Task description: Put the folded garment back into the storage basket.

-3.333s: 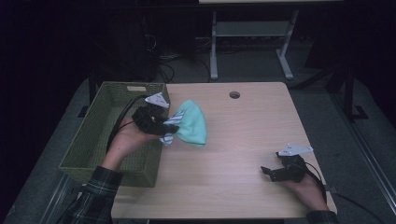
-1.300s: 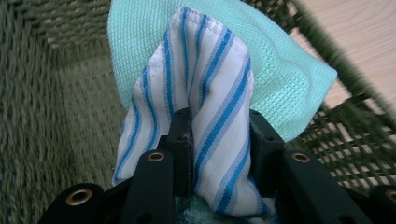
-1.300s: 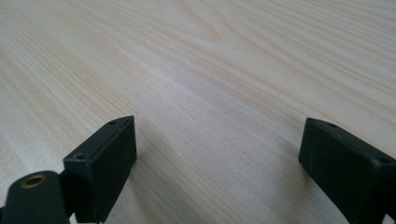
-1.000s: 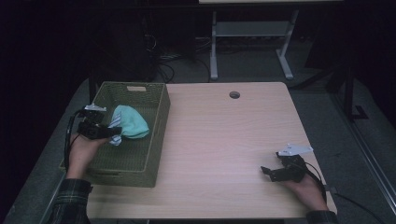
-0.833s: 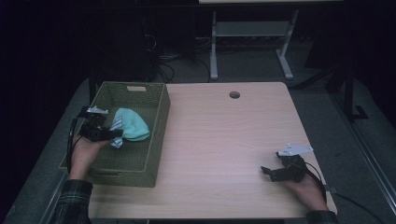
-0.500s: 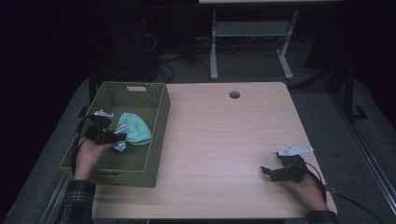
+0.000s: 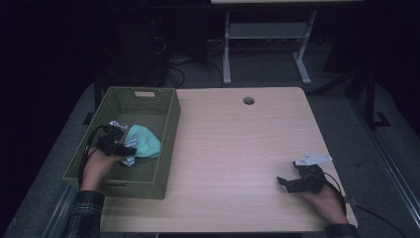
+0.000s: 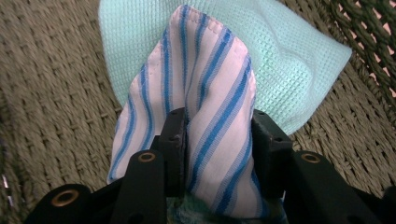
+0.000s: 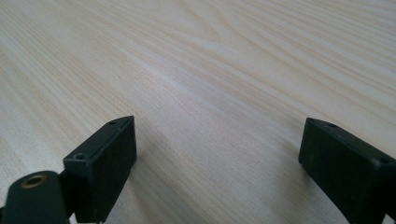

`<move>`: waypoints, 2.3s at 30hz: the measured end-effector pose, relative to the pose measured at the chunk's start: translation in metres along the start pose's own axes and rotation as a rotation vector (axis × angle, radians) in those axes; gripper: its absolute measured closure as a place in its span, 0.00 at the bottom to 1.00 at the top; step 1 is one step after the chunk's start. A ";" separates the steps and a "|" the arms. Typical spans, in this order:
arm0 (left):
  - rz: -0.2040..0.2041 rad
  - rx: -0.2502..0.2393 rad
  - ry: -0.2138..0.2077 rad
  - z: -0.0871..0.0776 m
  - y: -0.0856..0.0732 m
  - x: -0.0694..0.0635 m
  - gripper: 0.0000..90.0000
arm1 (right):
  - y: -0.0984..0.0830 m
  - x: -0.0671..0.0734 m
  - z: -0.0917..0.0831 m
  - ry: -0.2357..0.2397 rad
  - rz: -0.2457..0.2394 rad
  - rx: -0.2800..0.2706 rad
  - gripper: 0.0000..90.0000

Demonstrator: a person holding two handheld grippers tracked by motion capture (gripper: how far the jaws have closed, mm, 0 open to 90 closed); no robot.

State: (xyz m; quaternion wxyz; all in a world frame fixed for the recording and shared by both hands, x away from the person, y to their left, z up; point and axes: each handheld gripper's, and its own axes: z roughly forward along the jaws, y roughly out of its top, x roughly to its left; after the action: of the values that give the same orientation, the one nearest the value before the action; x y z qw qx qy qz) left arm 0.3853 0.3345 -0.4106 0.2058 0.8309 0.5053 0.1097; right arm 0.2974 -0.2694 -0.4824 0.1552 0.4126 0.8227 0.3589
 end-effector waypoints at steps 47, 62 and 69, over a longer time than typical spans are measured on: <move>0.041 -0.245 -0.090 -0.049 0.027 -0.026 0.15 | 0.000 0.000 0.000 0.001 -0.003 0.000 0.12; 0.104 -0.326 -0.155 -0.065 0.045 -0.064 0.15 | 0.000 -0.001 0.000 0.000 -0.010 -0.003 0.12; 0.146 -0.343 -0.184 -0.065 0.055 -0.088 0.15 | 0.000 -0.001 0.000 0.000 -0.009 -0.004 0.12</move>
State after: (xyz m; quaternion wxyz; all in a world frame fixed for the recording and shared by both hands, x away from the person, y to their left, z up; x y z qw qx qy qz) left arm 0.3626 0.2491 -0.3259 0.3811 0.8246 0.3966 0.1324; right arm 0.2980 -0.2697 -0.4826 0.1575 0.4085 0.8240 0.3596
